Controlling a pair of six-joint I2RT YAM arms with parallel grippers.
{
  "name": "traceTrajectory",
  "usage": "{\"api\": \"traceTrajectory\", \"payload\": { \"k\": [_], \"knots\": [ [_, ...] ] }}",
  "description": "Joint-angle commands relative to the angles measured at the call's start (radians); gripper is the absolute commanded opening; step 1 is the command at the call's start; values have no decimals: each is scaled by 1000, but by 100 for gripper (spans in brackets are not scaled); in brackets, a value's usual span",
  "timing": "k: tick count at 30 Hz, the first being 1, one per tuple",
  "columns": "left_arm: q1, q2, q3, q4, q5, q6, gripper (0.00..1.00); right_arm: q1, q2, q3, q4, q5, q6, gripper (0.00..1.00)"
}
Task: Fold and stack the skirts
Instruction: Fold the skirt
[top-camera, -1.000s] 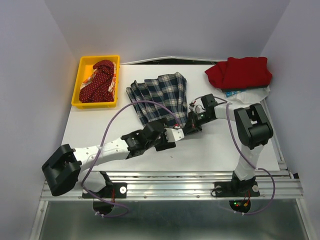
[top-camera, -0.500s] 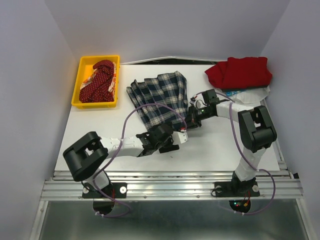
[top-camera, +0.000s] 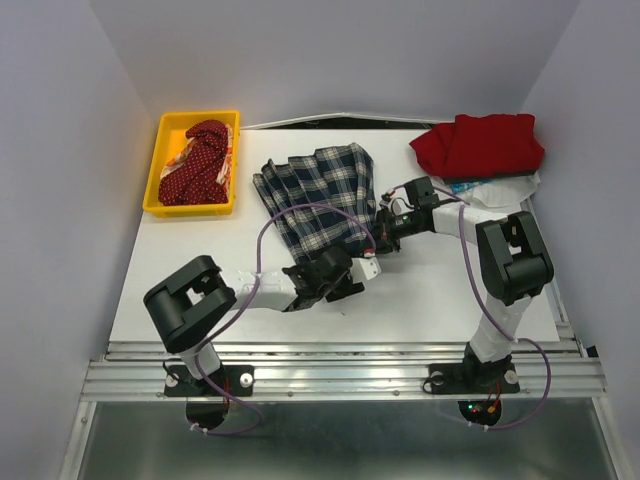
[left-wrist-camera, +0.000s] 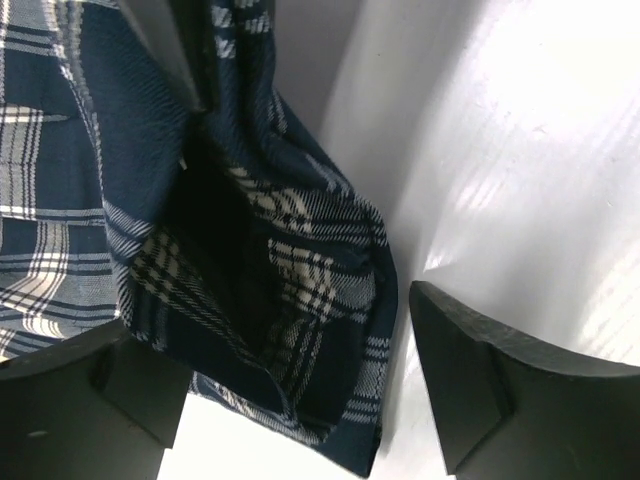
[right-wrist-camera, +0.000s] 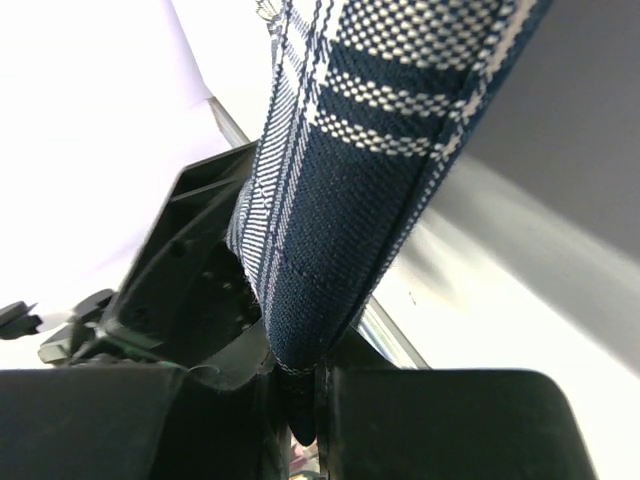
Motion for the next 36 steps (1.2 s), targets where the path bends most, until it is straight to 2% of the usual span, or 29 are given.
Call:
{"api": "traceTrajectory", "payload": {
  "k": [1,4,8,9,12,17,19,20,21,25,28,29,30,31,32,33,36],
  "knots": [
    [-11,42,48,63,-49,-27,88,7,-45,46,63,-65,50,1],
    [-9,62,57,55,-67,-22,82,7,-56,38,68,-71,68,1],
    [-6,59,50,50,-63,-28,69,-3,-65,29,74,-88,97,1],
    [-5,58,51,38,-58,-31,51,-3,-65,27,73,-91,103,1],
    [-3,64,67,-3,-58,-53,27,-12,-76,12,83,-97,123,1],
    [7,53,77,-28,-52,-80,27,-12,-96,-10,103,-94,146,1],
    [12,45,82,-43,-38,-82,21,-12,-94,-10,103,-97,142,1],
    [14,42,87,-46,-32,-82,13,-12,-91,-10,102,-97,140,1],
    [15,35,87,-51,-34,-83,0,-12,-91,-7,103,-95,140,1],
    [20,2,93,-94,-3,-57,0,-12,-88,-2,102,-94,120,1],
    [20,-42,97,-155,35,-28,0,-25,-84,15,88,-101,65,29],
    [20,-53,102,-199,60,-24,0,-38,-84,45,35,-92,-41,53],
    [20,-64,107,-221,74,-19,0,-51,-80,76,-27,-79,-124,59],
    [18,-77,114,-245,99,-13,0,-78,-68,170,-219,-45,-321,67],
    [18,-82,120,-271,100,-8,0,-92,-58,171,-325,-11,-323,67],
    [18,-85,128,-339,142,-4,0,-103,-50,272,-411,74,-476,68],
    [12,-94,149,-425,182,-1,0,-144,-45,390,-622,216,-715,67]
  ]
}}
